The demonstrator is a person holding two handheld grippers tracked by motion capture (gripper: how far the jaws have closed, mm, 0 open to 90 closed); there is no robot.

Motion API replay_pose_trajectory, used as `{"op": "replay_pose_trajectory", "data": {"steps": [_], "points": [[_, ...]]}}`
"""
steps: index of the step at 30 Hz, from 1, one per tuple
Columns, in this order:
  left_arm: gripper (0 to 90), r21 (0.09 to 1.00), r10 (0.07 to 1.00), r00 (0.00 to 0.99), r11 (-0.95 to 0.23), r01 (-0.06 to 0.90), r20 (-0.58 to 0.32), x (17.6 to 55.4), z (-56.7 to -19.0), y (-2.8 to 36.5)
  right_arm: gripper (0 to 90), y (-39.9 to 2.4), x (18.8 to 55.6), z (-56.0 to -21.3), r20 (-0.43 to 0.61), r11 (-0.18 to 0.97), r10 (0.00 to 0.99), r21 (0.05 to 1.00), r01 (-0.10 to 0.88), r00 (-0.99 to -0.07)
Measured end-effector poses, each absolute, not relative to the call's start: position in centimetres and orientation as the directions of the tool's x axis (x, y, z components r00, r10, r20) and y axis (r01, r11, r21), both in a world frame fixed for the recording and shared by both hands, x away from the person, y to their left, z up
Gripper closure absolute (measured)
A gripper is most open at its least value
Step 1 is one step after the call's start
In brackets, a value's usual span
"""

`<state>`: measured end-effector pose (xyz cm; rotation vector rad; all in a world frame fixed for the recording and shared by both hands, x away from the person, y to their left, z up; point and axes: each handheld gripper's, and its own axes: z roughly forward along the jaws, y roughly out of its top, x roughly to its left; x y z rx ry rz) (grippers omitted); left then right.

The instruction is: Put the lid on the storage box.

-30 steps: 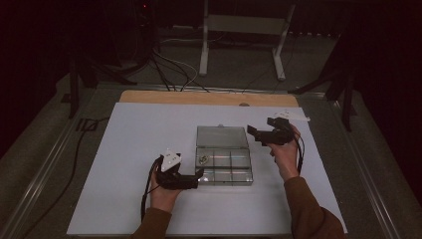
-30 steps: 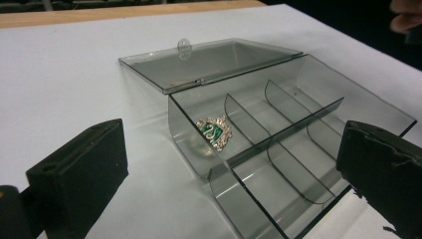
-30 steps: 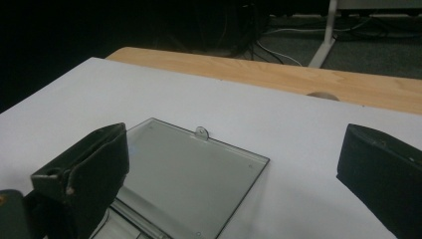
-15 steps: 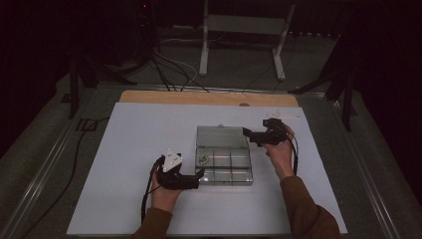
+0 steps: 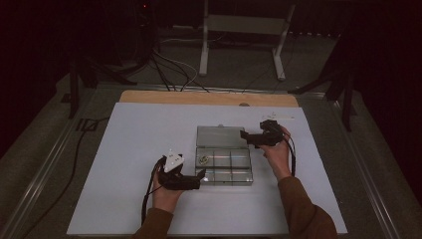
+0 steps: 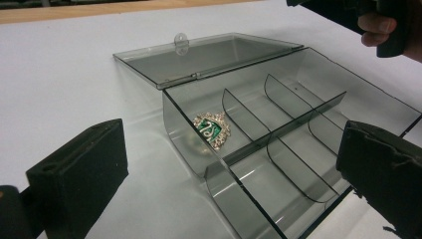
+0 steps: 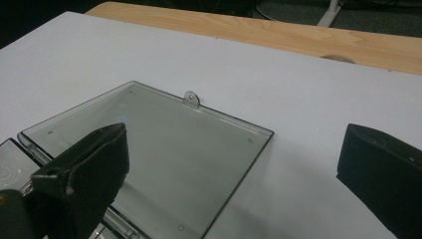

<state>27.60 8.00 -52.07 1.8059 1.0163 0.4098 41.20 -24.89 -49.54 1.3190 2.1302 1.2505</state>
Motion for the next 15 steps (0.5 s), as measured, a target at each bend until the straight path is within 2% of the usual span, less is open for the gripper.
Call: {"op": "replay_pose_trajectory", "data": {"steps": [8,15], "points": [[1.6,0.862,0.789,0.592,-0.178,0.474,-0.163,27.5,-52.4,7.5,0.0,-24.8,41.5,-50.1,0.164,0.185,0.845,0.803,0.566,-0.509],[6.4,0.831,0.781,0.604,-0.227,0.508,-0.156,27.3,-52.8,6.8,0.0,-24.8,41.7,-50.9,0.184,0.181,0.845,0.785,0.593,-0.502]]}}
